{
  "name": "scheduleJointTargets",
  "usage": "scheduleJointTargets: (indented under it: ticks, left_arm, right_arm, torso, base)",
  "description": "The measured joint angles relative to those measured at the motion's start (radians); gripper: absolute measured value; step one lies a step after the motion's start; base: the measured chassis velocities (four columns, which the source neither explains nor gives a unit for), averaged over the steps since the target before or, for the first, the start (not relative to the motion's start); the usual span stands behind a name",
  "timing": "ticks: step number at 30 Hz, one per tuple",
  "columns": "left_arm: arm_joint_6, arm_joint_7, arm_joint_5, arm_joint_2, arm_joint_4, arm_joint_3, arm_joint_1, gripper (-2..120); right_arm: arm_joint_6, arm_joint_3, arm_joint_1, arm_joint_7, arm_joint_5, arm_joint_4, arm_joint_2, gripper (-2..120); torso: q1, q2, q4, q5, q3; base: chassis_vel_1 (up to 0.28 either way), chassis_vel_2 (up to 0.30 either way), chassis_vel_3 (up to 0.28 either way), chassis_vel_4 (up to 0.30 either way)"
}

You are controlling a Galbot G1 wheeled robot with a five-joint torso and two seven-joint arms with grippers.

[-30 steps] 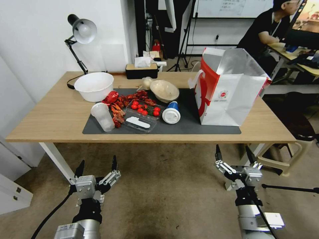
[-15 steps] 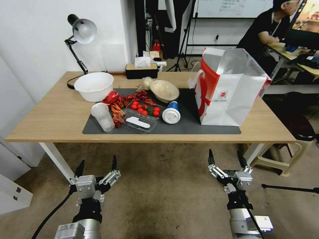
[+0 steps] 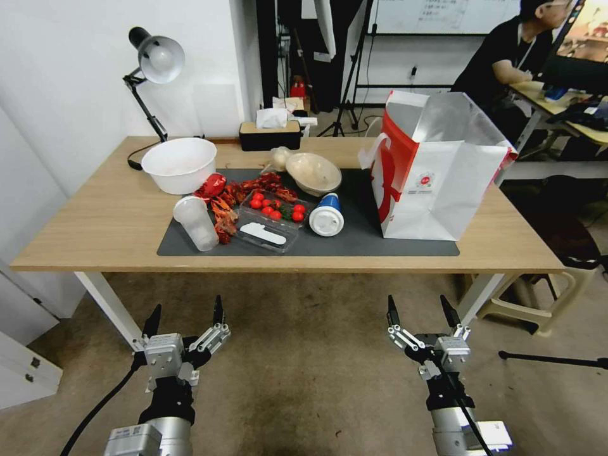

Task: Pick up the food delivery bag from the floor and place it on the table.

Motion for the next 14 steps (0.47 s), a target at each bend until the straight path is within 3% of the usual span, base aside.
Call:
scheduleJointTargets:
  ticks: [14]
  left_arm:
    - [0.001, 0.004, 0.002, 0.0, 0.0, -0.001, 0.005, 100]
  right_arm:
    - [0.027, 0.02, 0.004, -0.007, -0.02, -0.007, -0.01, 100]
  torso:
    - [0.0, 0.0, 0.0, -0.0001, 0.0]
  base:
    - [0.0, 0.0, 0.0, 0.0]
